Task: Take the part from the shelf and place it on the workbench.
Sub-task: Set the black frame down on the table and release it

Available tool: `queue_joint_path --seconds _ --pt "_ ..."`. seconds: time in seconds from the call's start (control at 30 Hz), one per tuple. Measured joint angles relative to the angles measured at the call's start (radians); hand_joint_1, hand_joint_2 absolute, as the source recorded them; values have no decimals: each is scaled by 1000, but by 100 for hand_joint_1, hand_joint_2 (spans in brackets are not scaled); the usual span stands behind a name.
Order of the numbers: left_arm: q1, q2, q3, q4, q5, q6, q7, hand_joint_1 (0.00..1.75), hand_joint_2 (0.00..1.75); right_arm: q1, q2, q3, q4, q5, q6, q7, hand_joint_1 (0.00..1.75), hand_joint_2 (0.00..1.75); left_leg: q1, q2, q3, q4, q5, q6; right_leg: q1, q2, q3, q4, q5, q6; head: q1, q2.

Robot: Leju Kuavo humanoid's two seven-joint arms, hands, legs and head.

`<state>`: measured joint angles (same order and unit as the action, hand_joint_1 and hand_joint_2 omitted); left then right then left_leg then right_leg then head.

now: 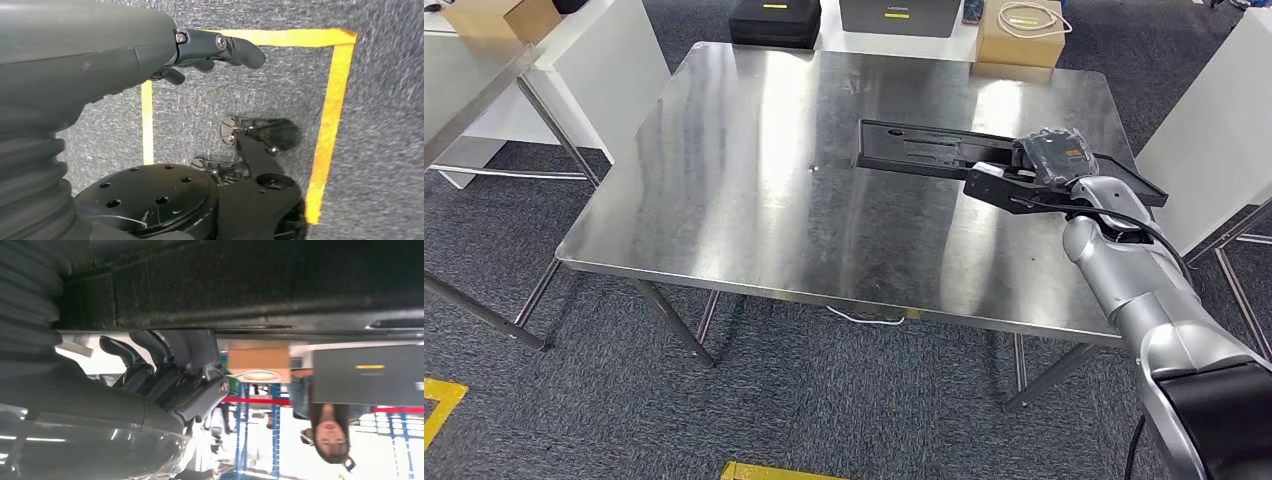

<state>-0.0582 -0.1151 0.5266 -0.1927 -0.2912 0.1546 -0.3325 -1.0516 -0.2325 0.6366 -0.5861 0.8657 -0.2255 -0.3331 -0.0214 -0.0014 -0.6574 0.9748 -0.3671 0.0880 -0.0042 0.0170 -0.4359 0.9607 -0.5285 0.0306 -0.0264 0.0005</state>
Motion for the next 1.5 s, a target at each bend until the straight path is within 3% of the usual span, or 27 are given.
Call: queue_joint_path --seconds 0.07,0.1,0.2,0.23,0.27,0.3,0.37,0.4,0.47,0.53,0.6,0.7,0.73,0.77,0.8,0.87,0.9,0.93,1.03,1.07,1.17,1.2,1.3,1.47,1.5 --pt "0 -2 6 0 7 -7 -5 0 175 -7 1 5 4 -1 -2 -5 175 175 2 0 25 -11 -5 5 3 -3 -11 39 -9 8 1 0" --pt "-1 -3 8 0 11 -11 -8 0 175 -10 2 7 6 -1 -3 -7 175 175 3 -1 36 -14 -7 8 2 -4 -37 86 -21 7 2 0" --pt "-4 -4 14 0 18 -17 -21 0 175 -12 1 13 17 -8 -4 -8 175 175 3 -6 54 -14 -25 11 -3 -5 -174 282 -82 6 3 0" --pt "-2 -5 16 0 20 -18 -26 0 175 -11 0 15 22 -12 -4 -7 175 175 3 -8 62 -14 -33 9 -4 -5 -211 314 -96 9 3 0" --pt "0 -6 19 0 21 -19 -31 0 175 -10 -1 17 27 -17 -5 -6 175 175 3 -9 72 -14 -41 6 -6 -6 -231 308 -90 16 3 0" --pt "2 -7 22 0 23 -20 -36 0 175 -10 -2 18 31 -21 -5 -6 175 175 3 -11 84 -14 -50 3 -7 -6 -233 265 -62 25 3 0" --pt "4 -10 31 0 33 -28 -52 0 175 -11 -5 19 39 -27 -4 -6 175 175 2 -12 108 -12 -69 -4 -10 -12 -211 122 41 46 4 0" --pt "5 -10 36 0 42 -33 -72 0 175 -12 -6 19 44 -27 -5 -6 175 175 0 -13 116 -10 -78 -9 -10 -16 -197 65 84 45 4 0" --pt "4 -11 50 0 62 -35 -151 0 175 -11 -5 21 53 -26 -8 -5 175 175 -3 -13 123 -3 -91 -20 -6 -21 -183 14 131 23 3 0" --pt "1 -10 67 -1 77 -27 -250 0 175 -11 -2 23 58 -23 -15 -4 175 175 -3 -12 124 7 -102 -31 -13 -18 -171 13 135 -3 3 0" --pt "-6 -8 81 -3 84 -13 -309 0 175 -13 2 25 62 -21 -23 -3 175 175 2 -10 105 54 -129 -44 -22 -17 -159 11 129 -18 2 0" --pt "-11 -7 90 -18 83 56 -349 0 175 -16 9 27 68 -16 -31 -1 175 175 21 -7 -1 234 -206 -66 -21 -17 -148 10 118 -32 2 0" --pt "-12 -6 91 -23 80 84 -356 0 175 -15 11 28 70 -13 -33 -1 175 175 27 -7 -35 276 -214 -71 -21 -16 -145 10 115 -33 2 0" --pt "-13 -5 91 -25 75 109 -358 0 175 -14 13 29 73 -9 -34 0 175 175 32 -6 -54 284 -202 -76 -21 -14 -141 11 110 -31 1 0" --pt "-16 -3 92 -26 71 128 -358 0 175 -13 15 31 76 -6 -35 0 175 175 36 -5 -53 252 -168 -78 -22 -13 -135 11 105 -28 1 0" --pt "-21 -1 92 -26 64 147 -357 0 175 -11 18 34 79 -3 -38 0 175 175 40 -3 -7 113 -73 -78 -24 -11 -122 12 95 -21 2 0" --pt "-25 0 92 -26 62 151 -356 0 175 -12 19 35 80 -3 -40 0 175 175 39 -2 15 52 -44 -75 -23 -11 -119 11 92 -17 2 0" --pt "-28 1 92 -26 61 152 -356 0 175 -13 19 36 81 -2 -41 0 175 175 36 -2 28 16 -30 -70 -23 -11 -118 10 89 -13 2 0" --pt "-34 1 91 -26 60 158 -355 0 175 -12 20 38 84 -1 -43 0 175 175 27 -4 34 4 -28 -61 -15 -11 -119 11 83 -2 2 0" --pt "-35 0 91 -26 60 159 -355 0 131 -11 20 39 85 -1 -43 0 131 175 23 -5 35 3 -26 -61 -12 -11 -119 11 82 0 3 0" --pt "-39 -1 92 -26 65 175 -352 0 131 -11 20 41 87 -1 -43 -7 0 175 12 -9 34 4 -25 -58 -13 -15 -118 9 82 2 3 0" --pt "-41 -2 94 -26 70 184 -346 0 131 -11 22 42 88 -1 -43 -12 0 175 10 -9 33 4 -26 -55 -14 -16 -118 7 82 3 3 0" --pt "-52 -10 102 -25 85 190 -281 0 0 -11 33 46 88 -1 -43 -21 0 175 6 -10 33 4 -28 -47 -17 -16 -116 3 82 4 3 0" --pt "-66 -11 115 -21 96 93 -94 0 0 -11 40 47 88 -8 -40 -21 0 175 4 -10 33 4 -27 -40 -19 -16 -116 0 85 8 3 0" --pt "-68 -7 116 -21 93 78 -69 0 0 -11 40 47 88 -9 -39 -21 0 175 3 -9 32 7 -29 -36 -23 -16 -115 -3 87 14 3 0"
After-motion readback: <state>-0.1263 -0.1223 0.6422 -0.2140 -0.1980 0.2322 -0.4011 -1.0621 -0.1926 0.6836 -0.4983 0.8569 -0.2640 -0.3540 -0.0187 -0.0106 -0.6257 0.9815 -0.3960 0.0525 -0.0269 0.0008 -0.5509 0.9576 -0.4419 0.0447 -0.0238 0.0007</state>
